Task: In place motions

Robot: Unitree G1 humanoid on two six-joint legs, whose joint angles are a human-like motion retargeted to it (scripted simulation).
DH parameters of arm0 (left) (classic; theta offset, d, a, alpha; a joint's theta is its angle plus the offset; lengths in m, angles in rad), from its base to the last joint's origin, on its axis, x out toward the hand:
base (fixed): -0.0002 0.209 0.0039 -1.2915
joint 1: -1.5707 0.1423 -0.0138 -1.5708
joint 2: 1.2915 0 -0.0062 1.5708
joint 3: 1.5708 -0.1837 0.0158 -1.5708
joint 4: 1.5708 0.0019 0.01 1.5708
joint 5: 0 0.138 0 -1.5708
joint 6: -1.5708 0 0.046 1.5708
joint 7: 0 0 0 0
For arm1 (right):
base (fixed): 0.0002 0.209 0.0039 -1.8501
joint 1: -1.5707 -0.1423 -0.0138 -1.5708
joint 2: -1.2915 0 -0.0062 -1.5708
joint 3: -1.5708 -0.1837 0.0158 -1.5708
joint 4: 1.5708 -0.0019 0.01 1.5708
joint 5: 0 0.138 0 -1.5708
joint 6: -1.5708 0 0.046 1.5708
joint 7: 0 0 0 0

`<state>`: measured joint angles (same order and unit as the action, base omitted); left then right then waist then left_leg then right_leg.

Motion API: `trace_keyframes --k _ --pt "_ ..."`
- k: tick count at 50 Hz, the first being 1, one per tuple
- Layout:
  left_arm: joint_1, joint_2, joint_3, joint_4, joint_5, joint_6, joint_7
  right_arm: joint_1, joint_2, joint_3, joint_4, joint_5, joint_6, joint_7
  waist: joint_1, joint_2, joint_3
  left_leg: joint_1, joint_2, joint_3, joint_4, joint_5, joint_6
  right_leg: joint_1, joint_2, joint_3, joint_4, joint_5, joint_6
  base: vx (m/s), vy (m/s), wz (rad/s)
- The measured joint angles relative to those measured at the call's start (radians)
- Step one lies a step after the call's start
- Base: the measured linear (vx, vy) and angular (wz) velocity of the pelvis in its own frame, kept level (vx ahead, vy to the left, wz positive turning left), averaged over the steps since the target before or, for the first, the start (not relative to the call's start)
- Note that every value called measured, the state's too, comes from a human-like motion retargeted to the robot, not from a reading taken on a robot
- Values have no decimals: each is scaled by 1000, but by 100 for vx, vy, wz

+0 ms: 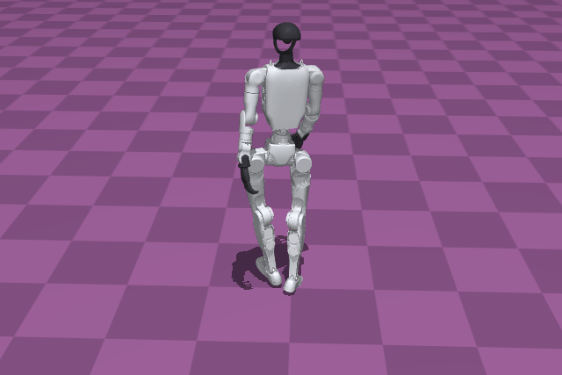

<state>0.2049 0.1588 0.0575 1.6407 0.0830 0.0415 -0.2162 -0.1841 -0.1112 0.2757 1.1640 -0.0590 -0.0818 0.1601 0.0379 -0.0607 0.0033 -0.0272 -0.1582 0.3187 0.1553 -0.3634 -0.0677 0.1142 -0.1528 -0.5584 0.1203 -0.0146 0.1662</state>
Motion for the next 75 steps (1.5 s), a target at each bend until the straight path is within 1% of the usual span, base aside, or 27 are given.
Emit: trace_keyframes --k 3,5,8,12,16,20,22,24,31,33,38,41,42,43,45,46,47,51,54,57,63,65,66,68,70,72,75 --pt "-116 35 -56 43 -15 23 19 28 -35 -12 44 -63 -6 -62 5 19 47 20 32 31 -6 -29 2 -73 -27 13 209 170 24 -9 14 -36" --pt "-184 42 -76 49 -20 28 40 43 -46 -37 103 -102 4 -91 1 42 58 8 71 44 10 -45 -10 -199 -25 70 437 218 -1 3 13 -55" --pt "-285 51 -96 7 -34 29 48 89 -61 -78 193 -111 33 -78 -63 64 103 11 107 62 32 -46 -6 -393 -58 112 802 175 -33 1 15 -2" --pt "-436 43 -75 -137 -5 16 24 134 -105 -172 340 -57 75 -17 -189 80 178 16 118 25 27 -30 39 -672 -137 113 1172 106 -96 -20 17 82" --pt "-551 32 -61 -272 -28 -41 4 229 -158 -249 471 -40 99 -8 -315 107 194 16 154 15 1 10 100 -935 -146 97 1357 61 -171 1 9 108" --pt "-622 19 -74 -387 -73 -88 31 342 -196 -319 536 -45 144 -61 -372 111 184 38 188 73 -27 35 121 -1058 -152 57 1407 28 -237 10 0 53" --pt "-639 18 -89 -431 -98 -107 50 391 -207 -342 536 -43 173 -75 -376 102 179 51 186 76 -30 34 124 -1043 -148 51 1394 31 -240 11 -3 -7" --pt "-645 20 -98 -464 -112 -121 67 416 -215 -358 536 -40 195 -83 -377 88 174 59 176 72 -26 29 121 -990 -139 58 1360 47 -220 6 -2 -25" --pt "-589 15 -111 -428 -95 -125 55 376 -190 -348 536 -27 193 -74 -312 70 135 94 159 125 -45 13 81 -637 -79 67 1099 154 -89 5 -4 -65" --pt "-545 5 -125 -374 -73 -115 44 347 -167 -320 536 -22 172 -81 -270 72 108 96 160 146 -49 9 62 -523 -47 74 977 186 -53 10 -8 -83" --pt "-427 -19 -149 -140 18 -74 25 283 -100 -199 440 -55 117 -207 -201 79 35 83 145 152 -61 5 38 -265 85 172 555 278 57 6 -11 -43" --pt "-359 -31 -139 -22 65 2 -17 229 -70 -115 325 -90 93 -211 -175 39 19 87 82 161 -77 6 41 -117 81 220 254 308 73 -2 -10 -27" --pt "-335 -34 -133 5 71 20 -31 209 -62 -90 285 -98 84 -202 -164 23 14 86 59 168 -81 7 43 -75 72 227 162 278 78 -6 -9 -45" --pt "-310 -33 -123 26 68 34 -40 189 -54 -66 242 -105 73 -188 -150 11 12 87 43 178 -87 7 43 -40 66 234 95 193 73 -6 -10 -63" --pt "-257 -31 -97 48 54 50 -38 150 -38 -24 166 -118 43 -152 -109 -5 7 90 25 208 -101 8 41 8 47 150 0 66 39 -3 -13 -69" --pt "-227 -30 -82 50 48 50 -29 135 -35 -12 138 -124 29 -123 -96 -7 7 96 24 208 -110 11 40 11 55 163 -28 40 10 3 -15 -40" --pt "-199 -30 -68 51 41 50 -20 121 -32 -2 116 -130 17 -99 -78 -10 3 99 24 211 -118 14 39 12 56 163 -52 26 -5 6 -16 -28" --pt "-117 -26 -27 43 16 49 -3 83 -30 10 92 -156 12 -68 2 -19 -12 89 31 236 -143 34 43 -11 42 159 -83 46 -4 -2 -18 -21" --pt "-90 -11 -7 18 9 30 -27 60 -27 22 119 -152 21 -99 -8 -26 9 89 33 226 -157 50 57 -19 44 140 -68 31 -14 -14 -18 46" --pt "-71 11 -12 -4 18 -2 -65 63 -23 57 190 -129 29 -149 -42 -29 24 96 36 204 -162 67 65 -13 43 129 -48 17 -2 -7 -17 72" --pt "-48 34 -9 -61 58 -12 -60 150 -9 87 316 -162 55 -193 -28 -38 45 96 58 200 -103 85 39 5 45 100 -35 -18 -8 -8 -14 18" --pt "-31 36 -3 -100 60 -22 -52 162 -4 87 351 -150 64 -204 -20 -41 61 80 75 215 -34 98 8 9 45 101 -39 -31 -14 -18 -12 -13" --pt "-16 33 -2 -130 69 -31 -41 155 -2 82 366 -147 69 -208 -12 -46 70 40 89 216 51 132 -14 5 34 114 -40 -36 -14 -22 -9 -20" --pt "22 38 -28 -176 102 -64 -4 133 -3 71 389 -131 63 -207 -4 -56 83 -68 144 220 284 262 -65 -3 7 128 -44 -40 -12 -17 -10 -8" --pt "59 63 -103 -200 167 -77 48 88 -4 51 402 -69 65 -198 12 -53 114 -203 195 188 568 356 -63 8 -11 119 -55 -34 -15 -13 -8 -1" --pt "95 79 -159 -204 266 -50 68 3 5 17 390 22 80 -191 62 -45 159 -381 260 164 918 301 -86 7 -13 133 -64 -19 -34 -20 -3 -69" --pt "160 65 -167 -148 402 -39 26 -126 35 -49 302 80 60 -222 204 -53 218 -635 384 211 1312 242 -39 -22 -19 182 -62 2 -85 -18 -2 -152"
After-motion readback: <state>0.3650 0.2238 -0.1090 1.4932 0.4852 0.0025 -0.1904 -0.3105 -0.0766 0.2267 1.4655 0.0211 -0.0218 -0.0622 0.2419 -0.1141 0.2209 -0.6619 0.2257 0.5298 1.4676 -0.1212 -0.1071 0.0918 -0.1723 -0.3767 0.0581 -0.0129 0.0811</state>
